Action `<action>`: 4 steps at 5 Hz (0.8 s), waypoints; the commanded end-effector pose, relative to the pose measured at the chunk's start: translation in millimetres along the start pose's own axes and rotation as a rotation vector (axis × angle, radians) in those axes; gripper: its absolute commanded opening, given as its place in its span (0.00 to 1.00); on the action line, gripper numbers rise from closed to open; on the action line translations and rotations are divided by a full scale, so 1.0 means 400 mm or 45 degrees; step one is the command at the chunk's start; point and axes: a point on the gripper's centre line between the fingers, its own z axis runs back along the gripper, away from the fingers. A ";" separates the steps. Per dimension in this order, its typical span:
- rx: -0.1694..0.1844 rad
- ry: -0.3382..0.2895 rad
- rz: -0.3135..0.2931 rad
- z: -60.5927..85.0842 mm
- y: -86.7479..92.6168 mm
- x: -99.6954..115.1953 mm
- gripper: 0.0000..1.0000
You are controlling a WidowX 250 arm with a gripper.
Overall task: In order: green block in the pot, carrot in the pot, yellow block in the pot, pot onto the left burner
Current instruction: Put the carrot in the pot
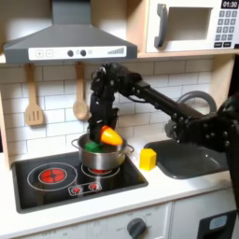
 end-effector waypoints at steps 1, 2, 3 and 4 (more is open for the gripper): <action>-0.007 -0.003 0.006 -0.006 -0.004 0.004 0.00; -0.029 0.001 0.015 -0.013 -0.004 -0.004 0.00; -0.067 0.014 -0.023 -0.036 -0.021 -0.019 1.00; -0.057 0.021 -0.080 -0.043 -0.028 -0.039 1.00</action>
